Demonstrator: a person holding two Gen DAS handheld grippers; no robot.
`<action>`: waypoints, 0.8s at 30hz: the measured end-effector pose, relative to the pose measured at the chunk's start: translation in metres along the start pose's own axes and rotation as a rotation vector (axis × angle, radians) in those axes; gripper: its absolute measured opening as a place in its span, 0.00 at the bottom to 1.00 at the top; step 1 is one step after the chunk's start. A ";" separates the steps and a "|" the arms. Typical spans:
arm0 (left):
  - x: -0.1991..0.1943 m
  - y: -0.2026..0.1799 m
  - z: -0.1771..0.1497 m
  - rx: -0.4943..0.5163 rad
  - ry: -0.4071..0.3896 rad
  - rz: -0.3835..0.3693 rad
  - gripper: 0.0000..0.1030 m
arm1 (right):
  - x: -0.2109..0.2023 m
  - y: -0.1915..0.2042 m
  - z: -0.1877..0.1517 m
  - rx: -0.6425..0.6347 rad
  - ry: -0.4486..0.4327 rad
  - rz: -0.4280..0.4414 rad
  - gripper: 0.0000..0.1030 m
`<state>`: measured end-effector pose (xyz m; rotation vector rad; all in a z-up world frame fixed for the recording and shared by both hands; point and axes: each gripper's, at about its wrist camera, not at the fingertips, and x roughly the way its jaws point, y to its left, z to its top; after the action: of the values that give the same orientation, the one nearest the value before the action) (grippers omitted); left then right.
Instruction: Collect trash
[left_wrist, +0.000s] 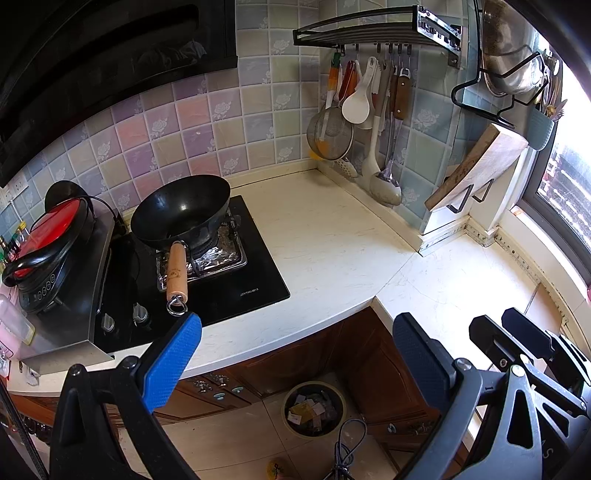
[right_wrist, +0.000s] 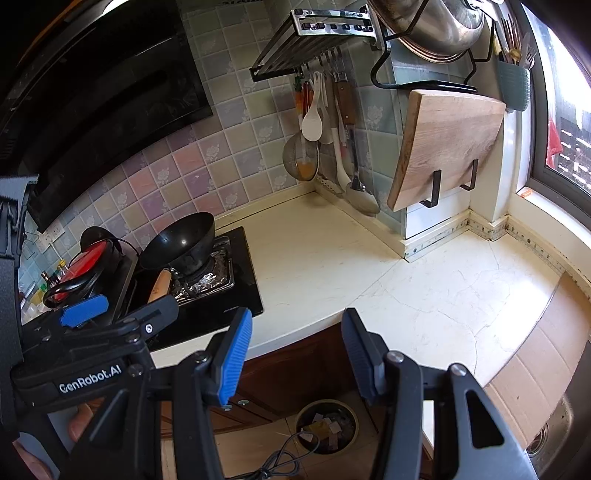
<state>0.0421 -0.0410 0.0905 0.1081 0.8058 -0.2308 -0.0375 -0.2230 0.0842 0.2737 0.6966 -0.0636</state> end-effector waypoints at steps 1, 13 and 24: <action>0.000 0.000 0.000 0.000 -0.001 0.000 0.99 | 0.000 0.001 -0.001 0.001 -0.001 0.000 0.49; 0.001 0.003 -0.002 0.002 -0.004 0.001 0.99 | -0.001 0.003 -0.002 0.004 -0.005 0.000 0.49; 0.000 0.014 -0.007 0.004 0.003 -0.001 0.99 | -0.002 0.014 -0.004 0.013 -0.005 -0.003 0.49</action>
<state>0.0411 -0.0266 0.0857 0.1120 0.8082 -0.2328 -0.0396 -0.2087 0.0857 0.2844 0.6921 -0.0715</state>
